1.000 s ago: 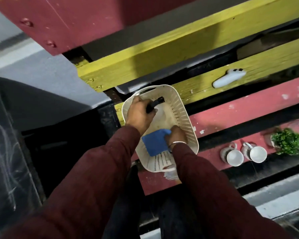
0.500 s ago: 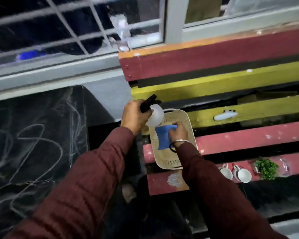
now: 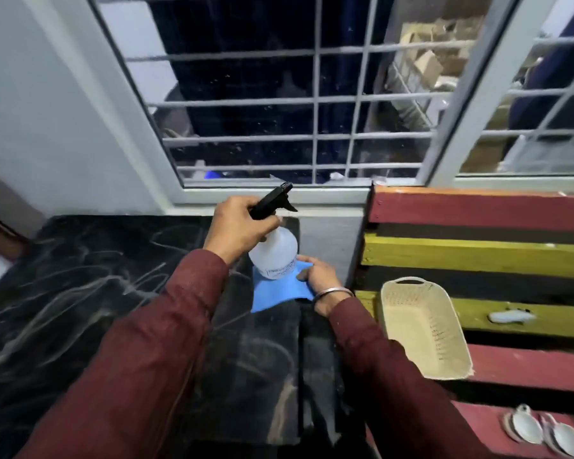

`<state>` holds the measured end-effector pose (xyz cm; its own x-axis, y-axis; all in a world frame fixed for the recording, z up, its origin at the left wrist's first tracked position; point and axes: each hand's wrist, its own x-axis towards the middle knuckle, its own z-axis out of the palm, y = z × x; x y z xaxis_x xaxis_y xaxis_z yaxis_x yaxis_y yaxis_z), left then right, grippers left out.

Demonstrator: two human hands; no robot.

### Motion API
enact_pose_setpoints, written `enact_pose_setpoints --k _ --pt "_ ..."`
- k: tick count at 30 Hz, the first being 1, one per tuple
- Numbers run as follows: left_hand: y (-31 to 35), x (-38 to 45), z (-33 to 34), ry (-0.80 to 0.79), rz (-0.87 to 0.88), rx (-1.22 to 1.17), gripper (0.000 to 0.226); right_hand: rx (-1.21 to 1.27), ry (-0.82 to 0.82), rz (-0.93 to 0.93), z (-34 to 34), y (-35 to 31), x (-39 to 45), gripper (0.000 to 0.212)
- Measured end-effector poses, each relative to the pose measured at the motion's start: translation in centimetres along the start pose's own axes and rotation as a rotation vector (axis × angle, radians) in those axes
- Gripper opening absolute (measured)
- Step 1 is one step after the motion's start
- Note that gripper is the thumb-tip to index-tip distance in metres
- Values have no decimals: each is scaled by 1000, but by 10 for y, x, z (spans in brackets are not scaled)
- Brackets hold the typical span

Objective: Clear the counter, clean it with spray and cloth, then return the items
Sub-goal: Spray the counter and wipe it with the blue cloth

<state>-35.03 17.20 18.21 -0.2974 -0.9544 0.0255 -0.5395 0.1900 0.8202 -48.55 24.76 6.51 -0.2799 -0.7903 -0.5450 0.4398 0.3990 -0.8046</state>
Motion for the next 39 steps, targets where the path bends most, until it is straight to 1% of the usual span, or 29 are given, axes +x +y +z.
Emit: enact_pose_setpoints --k 2,5,9,11,12,14,15,17,18,19,20,22,27,29,32,34,35,39 --pt "-16 -15 -49 85 4 -1 16 5 -55 -25 50 6 -19 54" --pt "-46 -38 -115 217 -11 -90 28 4 -139 -54 117 13 -40 55" --pt "-75 -63 -183 326 -17 -270 22 -79 -243 -64 191 18 -56 51" --pt "-86 -70 -202 335 -15 -294 16 -128 -274 -58 215 22 -57 51" --pt "-91 -73 -212 333 -7 -303 17 -149 -291 -54 228 24 -56 51" --pt "-105 -74 -225 318 -14 -307 36 -205 -314 -58 247 26 -55 49" --pt "-112 -72 -227 329 -38 -312 38 -220 -324 -60 252 27 -54 48" --pt "-125 -70 -241 438 -133 -341 17 -276 -390 -50 268 29 -51 46" --pt "-131 -69 -245 475 -167 -365 18 -319 -424 -60 274 31 -50 45" --pt "-136 -68 -250 490 -174 -378 24 -372 -459 -78 281 35 -47 44" --pt "-140 -71 -254 470 -161 -374 26 -417 -472 -98 287 40 -44 43" --pt "-143 -77 -262 443 -131 -334 33 -489 -431 -136 298 47 -37 39" --pt "-180 -90 -285 503 -215 -342 43 -497 -216 -174 322 56 -16 21" --pt "-202 -95 -299 521 -253 -342 45 -522 -140 -191 338 58 -5 18" --pt "-239 -95 -327 500 -279 -438 44 -434 -86 -178 366 63 5 11" --pt "-267 -94 -353 470 -288 -474 51 -357 -63 -182 393 67 2 12" --pt "-277 -92 -363 458 -300 -450 52 -326 -50 -178 402 68 1 15" --pt "-325 -89 -412 329 -352 -365 48 -276 41 -169 454 84 -2 22"
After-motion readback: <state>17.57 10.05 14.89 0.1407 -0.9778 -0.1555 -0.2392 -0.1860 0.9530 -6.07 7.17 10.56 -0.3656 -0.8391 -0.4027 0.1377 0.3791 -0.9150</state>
